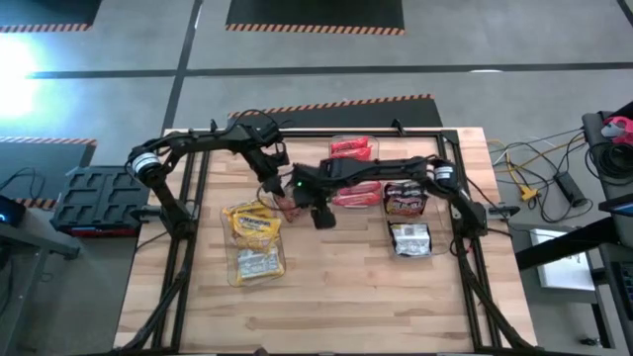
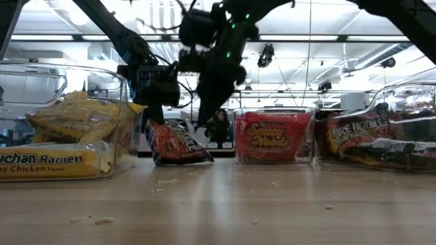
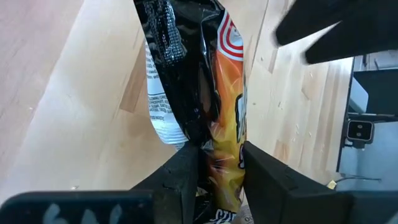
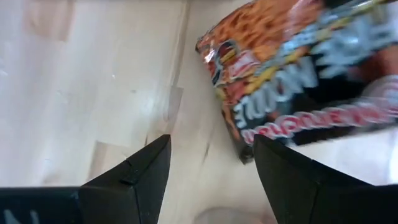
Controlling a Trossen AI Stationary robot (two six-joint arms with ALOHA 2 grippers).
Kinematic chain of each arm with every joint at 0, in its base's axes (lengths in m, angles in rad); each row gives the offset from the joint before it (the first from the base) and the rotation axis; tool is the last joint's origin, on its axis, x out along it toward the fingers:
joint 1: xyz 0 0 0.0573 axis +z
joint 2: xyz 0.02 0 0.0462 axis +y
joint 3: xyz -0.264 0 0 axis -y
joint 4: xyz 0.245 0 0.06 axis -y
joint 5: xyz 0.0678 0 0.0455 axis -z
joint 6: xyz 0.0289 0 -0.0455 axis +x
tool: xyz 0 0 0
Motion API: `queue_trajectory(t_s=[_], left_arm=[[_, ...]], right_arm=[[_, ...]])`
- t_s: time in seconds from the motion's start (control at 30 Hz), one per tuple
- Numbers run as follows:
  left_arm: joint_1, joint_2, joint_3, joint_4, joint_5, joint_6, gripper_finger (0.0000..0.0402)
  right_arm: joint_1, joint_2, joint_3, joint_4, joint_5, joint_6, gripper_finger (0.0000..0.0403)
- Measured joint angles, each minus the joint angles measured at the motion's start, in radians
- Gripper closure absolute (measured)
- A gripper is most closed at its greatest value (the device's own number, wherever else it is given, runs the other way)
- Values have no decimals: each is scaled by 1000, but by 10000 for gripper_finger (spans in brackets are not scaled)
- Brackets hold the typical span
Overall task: Sort Maruchan noodles
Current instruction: Put the black pack noodle into the bottom right transparent bin
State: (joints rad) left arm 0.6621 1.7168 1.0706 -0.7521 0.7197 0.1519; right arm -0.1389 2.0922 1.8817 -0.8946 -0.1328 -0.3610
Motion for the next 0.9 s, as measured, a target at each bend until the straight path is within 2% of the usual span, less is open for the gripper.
queue_trajectory(t_s=[0.27, 0.57, 0.9], left_arm=[[0, -1, 0, 14, 0, 44, 314], [1, -26, 0, 83, -15, 50, 315], [-3, -126, 0, 180, -45, 21, 315]], right_arm=[[-86, -116, -45, 50, -152, 112, 184], [-183, -165, -170, 185, -307, 251, 184], [-235, -167, -199, 222, -320, 220, 184]])
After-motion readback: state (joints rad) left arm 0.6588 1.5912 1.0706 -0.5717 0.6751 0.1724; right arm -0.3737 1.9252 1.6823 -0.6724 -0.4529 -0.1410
